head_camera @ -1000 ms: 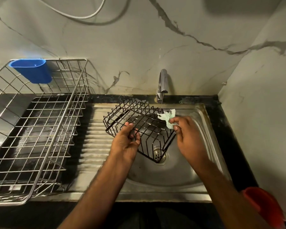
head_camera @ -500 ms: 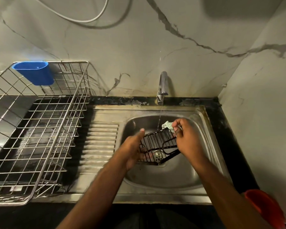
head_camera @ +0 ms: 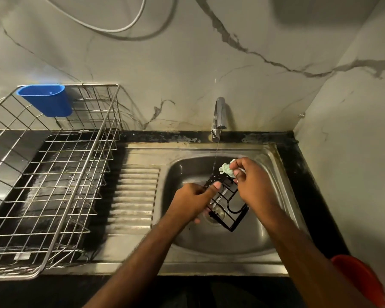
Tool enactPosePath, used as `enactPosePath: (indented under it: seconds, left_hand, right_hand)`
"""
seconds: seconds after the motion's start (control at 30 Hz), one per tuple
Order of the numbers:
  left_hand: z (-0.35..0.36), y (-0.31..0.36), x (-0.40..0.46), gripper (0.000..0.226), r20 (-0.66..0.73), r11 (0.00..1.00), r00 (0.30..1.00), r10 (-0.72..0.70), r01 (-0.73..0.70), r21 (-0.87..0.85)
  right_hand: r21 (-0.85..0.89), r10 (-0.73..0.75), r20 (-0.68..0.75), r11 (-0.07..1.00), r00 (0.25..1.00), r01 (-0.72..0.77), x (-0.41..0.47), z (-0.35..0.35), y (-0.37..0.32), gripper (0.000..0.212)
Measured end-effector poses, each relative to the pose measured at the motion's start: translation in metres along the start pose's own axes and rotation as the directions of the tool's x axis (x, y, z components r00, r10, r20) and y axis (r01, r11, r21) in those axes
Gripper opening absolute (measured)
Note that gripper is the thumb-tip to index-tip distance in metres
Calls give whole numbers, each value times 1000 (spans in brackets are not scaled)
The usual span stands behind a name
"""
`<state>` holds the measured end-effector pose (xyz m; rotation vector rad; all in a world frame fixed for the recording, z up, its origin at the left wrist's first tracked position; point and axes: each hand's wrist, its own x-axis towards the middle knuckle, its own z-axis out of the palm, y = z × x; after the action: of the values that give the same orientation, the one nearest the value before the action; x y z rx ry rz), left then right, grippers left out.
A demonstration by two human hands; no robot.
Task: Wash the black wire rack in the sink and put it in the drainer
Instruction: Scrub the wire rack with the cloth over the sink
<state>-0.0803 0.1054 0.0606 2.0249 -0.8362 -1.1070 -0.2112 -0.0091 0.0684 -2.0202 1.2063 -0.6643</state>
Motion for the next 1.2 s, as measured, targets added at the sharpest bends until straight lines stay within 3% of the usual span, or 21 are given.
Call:
enactPosePath:
  seconds: [0.07, 0.27, 0.33, 0.43, 0.6, 0.7, 0.77, 0.83, 0.87, 0.93, 1.03, 1.13, 1.2]
  left_hand:
    - [3, 1, -2, 61, -32, 998, 999, 19, -17, 68]
    - [3, 8, -7, 44, 18, 999, 1000, -15, 16, -39]
    - [8, 8, -11, 44, 41, 998, 998, 43, -45, 53]
    - [14, 1, -11, 53, -103, 961, 987, 123, -92, 262]
    - [23, -12, 3, 35, -185, 981, 980, 72, -36, 190]
    - [27, -16, 7, 27, -288, 995, 954, 78, -56, 86]
    - [26, -13, 6, 26, -323, 995, 942, 96, -98, 11]
    - [25, -10, 4, 22, -352, 988, 929, 116, -144, -55]
    - [27, -8, 3, 21, -358, 985, 924, 131, -163, -60]
    - [29, -8, 3, 27, -382, 978, 911, 154, -195, -73]
    - [27, -10, 8, 21, -391, 967, 905, 166, -228, -116]
    - [25, -6, 7, 18, -333, 942, 926, 176, -257, -216]
    - [24, -4, 4, 23, -304, 916, 933, 193, -282, -285]
  right_hand:
    - [-6, 37, 0, 999, 999, -37, 1, 0, 1, 19]
    - [106, 133, -18, 986, 991, -130, -2, -2, 9, 19]
    - [200, 198, -9, 961, 980, -193, -2, -2, 13, 21]
    - [286, 242, 7, 929, 970, -234, -1, 0, 15, 23]
    - [305, 208, 17, 930, 978, -203, -7, 6, 13, 24]
    - [224, 138, -10, 966, 990, -132, -11, 7, 10, 26]
    - [-37, 55, -22, 998, 998, -55, -11, 4, 4, 35]
    - [-366, -39, 27, 929, 999, 46, -13, 3, -4, 42]
    - [-424, -64, 42, 902, 997, 76, -15, 1, -6, 44]
    - [-426, -107, 62, 896, 992, 123, -19, -2, -7, 45]
    - [-257, -215, 84, 939, 973, 230, -21, 0, -10, 37]
    - [-116, -427, 187, 885, 885, 451, -24, 5, -17, 24]
    - [-112, -521, 182, 831, 834, 544, -23, 7, -20, 29]
